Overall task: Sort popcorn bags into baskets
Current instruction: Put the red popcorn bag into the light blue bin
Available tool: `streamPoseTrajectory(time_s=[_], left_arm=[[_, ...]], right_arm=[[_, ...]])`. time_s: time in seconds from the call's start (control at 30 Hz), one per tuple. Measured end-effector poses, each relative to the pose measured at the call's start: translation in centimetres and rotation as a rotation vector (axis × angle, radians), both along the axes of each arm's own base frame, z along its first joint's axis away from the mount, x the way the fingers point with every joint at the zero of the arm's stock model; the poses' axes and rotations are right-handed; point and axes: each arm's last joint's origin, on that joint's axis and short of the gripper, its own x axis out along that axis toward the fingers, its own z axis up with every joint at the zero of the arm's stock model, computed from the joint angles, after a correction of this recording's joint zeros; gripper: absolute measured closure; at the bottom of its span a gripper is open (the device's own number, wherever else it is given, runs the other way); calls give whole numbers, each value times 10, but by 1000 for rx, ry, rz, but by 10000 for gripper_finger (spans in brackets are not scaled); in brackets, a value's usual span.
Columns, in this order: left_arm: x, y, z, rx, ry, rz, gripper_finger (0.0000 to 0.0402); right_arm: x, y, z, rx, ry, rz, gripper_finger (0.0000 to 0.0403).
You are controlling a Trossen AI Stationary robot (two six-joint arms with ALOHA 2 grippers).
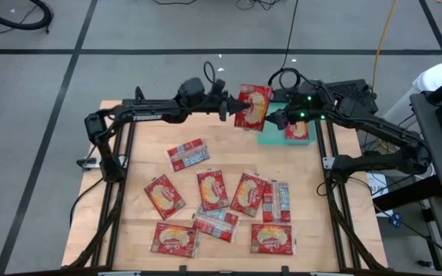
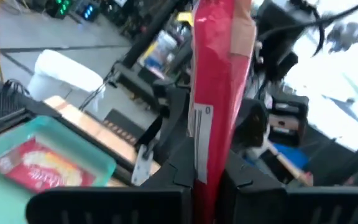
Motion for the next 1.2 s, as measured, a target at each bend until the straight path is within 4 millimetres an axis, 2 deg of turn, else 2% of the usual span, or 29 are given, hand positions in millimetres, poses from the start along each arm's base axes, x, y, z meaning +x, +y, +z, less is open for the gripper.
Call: streamPoseTrajectory(time_s=[0.27,0.4,0.57,0.73,0.93,1.03,1.2], left_arm=[[15,2,-17,-108,-129,-20,378],[19,2,-24,-137,-153,-26,378],[20,-1,-24,-125,-160,-31,383],[21,-2,-24,-117,-156,-18,370],[20,1,-27,-123,-139,-10,370],[18,6,-27,-144,-132,-24,335],[1,28,-20,-178,-66,-98,230]], right_arm=[[1,-2,2,2,-35,46,203],[2,-5,6,-24,-78,32,221],[2,-12,12,-38,-140,-8,251],[0,-22,14,-51,-175,-49,297],[1,-28,11,-40,-162,-60,381],[1,-30,9,-42,-149,-70,394],[-9,-39,4,-3,-105,-120,388]])
